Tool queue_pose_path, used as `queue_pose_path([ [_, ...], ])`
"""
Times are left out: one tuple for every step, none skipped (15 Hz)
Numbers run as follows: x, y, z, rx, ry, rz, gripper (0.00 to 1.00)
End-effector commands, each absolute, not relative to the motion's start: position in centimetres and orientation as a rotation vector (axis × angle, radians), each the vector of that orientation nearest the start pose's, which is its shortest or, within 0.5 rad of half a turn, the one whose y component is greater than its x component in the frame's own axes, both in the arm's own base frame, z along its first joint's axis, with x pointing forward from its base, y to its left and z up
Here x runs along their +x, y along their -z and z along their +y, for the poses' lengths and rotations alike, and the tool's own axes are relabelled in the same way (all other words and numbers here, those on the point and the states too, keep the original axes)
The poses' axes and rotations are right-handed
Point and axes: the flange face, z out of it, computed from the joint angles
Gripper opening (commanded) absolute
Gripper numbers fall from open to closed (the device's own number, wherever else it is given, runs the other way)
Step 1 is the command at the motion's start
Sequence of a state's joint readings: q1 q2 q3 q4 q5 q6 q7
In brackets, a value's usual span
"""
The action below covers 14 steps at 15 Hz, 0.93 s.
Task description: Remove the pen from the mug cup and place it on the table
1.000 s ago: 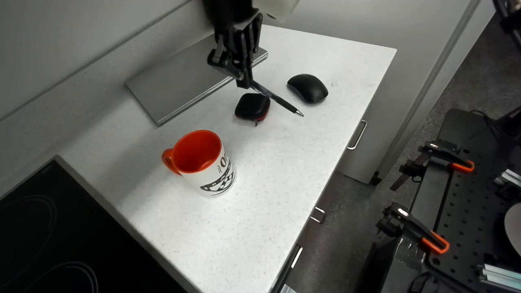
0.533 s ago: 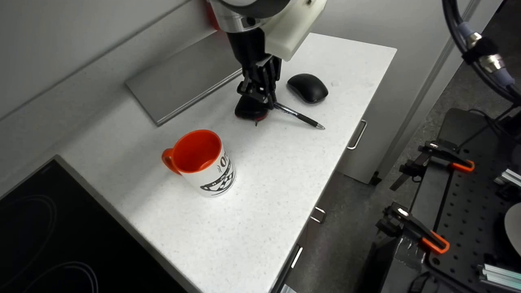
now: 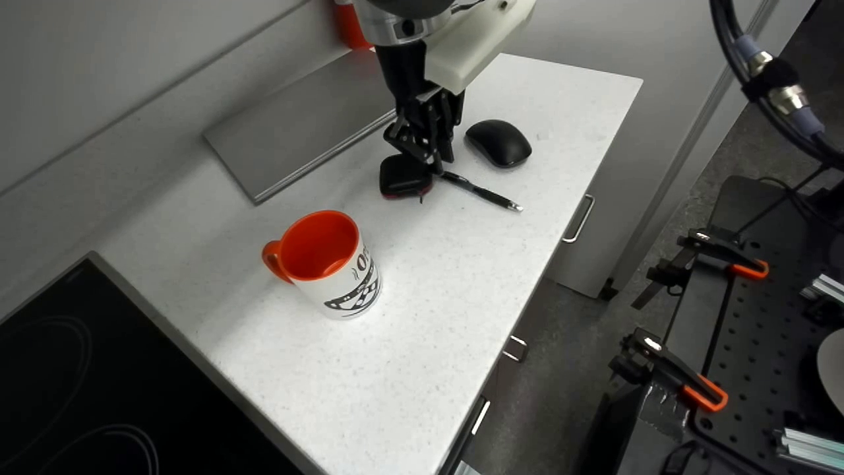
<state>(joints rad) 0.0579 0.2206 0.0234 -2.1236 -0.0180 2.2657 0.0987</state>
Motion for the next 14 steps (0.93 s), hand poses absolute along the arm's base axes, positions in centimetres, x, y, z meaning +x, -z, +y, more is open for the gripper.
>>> queue_pose_path([
  [56.3,-31.8,3.1,-3.119,-0.081,0.122,0.59],
  [56.4,-32.1,2.7,-3.116,-0.071,0.138,0.68],
  [56.4,-32.4,2.5,-3.108,-0.058,0.153,0.75],
  [56.5,-32.7,2.3,-3.102,-0.047,0.154,0.81],
  [56.6,-32.8,2.1,-3.097,-0.037,0.166,0.9],
  [56.6,-32.9,2.0,-3.086,-0.032,0.165,0.97],
  [56.7,-33.0,2.0,-3.076,-0.034,0.16,1.0],
  [56.7,-33.0,2.1,-3.059,-0.024,0.146,1.0],
  [56.5,-32.3,2.3,-3.094,-0.06,0.147,0.94],
  [56.5,-32.4,2.3,-3.086,-0.058,0.147,1.0],
  [56.5,-32.4,2.3,-3.084,-0.057,0.147,1.0],
  [56.5,-32.4,2.3,-3.084,-0.056,0.147,1.0],
  [56.5,-32.4,2.3,-3.084,-0.056,0.147,1.0],
  [56.5,-32.4,2.3,-3.084,-0.056,0.147,1.0],
])
